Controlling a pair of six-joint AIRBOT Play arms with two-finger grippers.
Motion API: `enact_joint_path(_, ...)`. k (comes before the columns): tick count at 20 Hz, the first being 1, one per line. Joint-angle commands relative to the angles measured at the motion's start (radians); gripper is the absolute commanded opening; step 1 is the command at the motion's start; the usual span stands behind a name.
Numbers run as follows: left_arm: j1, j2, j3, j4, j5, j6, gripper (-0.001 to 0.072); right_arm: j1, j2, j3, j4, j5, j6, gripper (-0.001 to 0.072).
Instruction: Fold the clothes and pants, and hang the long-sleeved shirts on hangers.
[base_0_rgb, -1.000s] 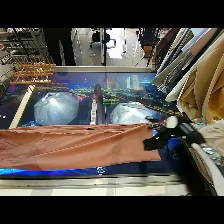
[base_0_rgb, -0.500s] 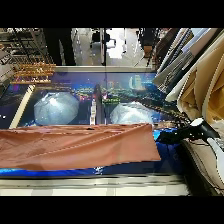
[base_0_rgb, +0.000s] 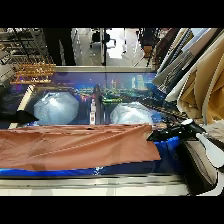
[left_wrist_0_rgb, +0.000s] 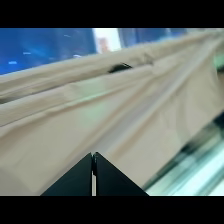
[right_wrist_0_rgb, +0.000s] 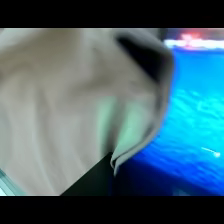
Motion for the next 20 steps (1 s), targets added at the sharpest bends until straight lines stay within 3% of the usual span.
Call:
enact_joint_path(1,-0.193,-0.001,-0.007,0.024,-0.026,0.049,0.001,0.031,0.043,0.031,-0.056,0.006,0.016,0.0011)
enact_joint_path(2,-0.238,-0.002,-0.023,0.027,-0.024,0.049,0.0009,0.031,0.101,0.056,-0.161,-0.017,0.093,0.0011)
enact_joint_path(5,-0.36,-0.002,-0.135,0.027,0.013,0.05,0.001,0.031,0.312,0.151,-0.659,-0.101,0.461,0.001)
enact_joint_path(6,-0.396,-0.002,-0.188,0.027,0.048,0.05,0.001,0.031,0.361,0.188,-0.79,-0.093,0.534,0.001)
enact_joint_path(7,-0.425,-0.002,-0.244,0.028,0.097,0.05,0.001,0.031,0.399,0.232,-0.842,-0.054,0.538,0.001)
enact_joint_path(11,-0.489,-0.006,-0.41,0.092,0.325,0.04,0.001,0.125,0.468,0.356,-0.646,0.121,0.57,0.001)
enact_joint_path(14,-0.486,-0.051,-0.439,0.172,0.393,-0.106,0.0009,0.374,0.48,0.362,-0.533,0.132,0.725,0.001)
enact_joint_path(16,-0.462,-0.056,-0.433,0.219,0.399,-0.166,0.0009,0.621,0.453,0.358,-0.536,0.07,0.87,0.001)
enact_joint_path(20,-0.335,0.018,-0.373,0.216,0.327,-0.168,0.001,1.058,0.27,0.352,-0.565,-0.18,1.097,0.001)
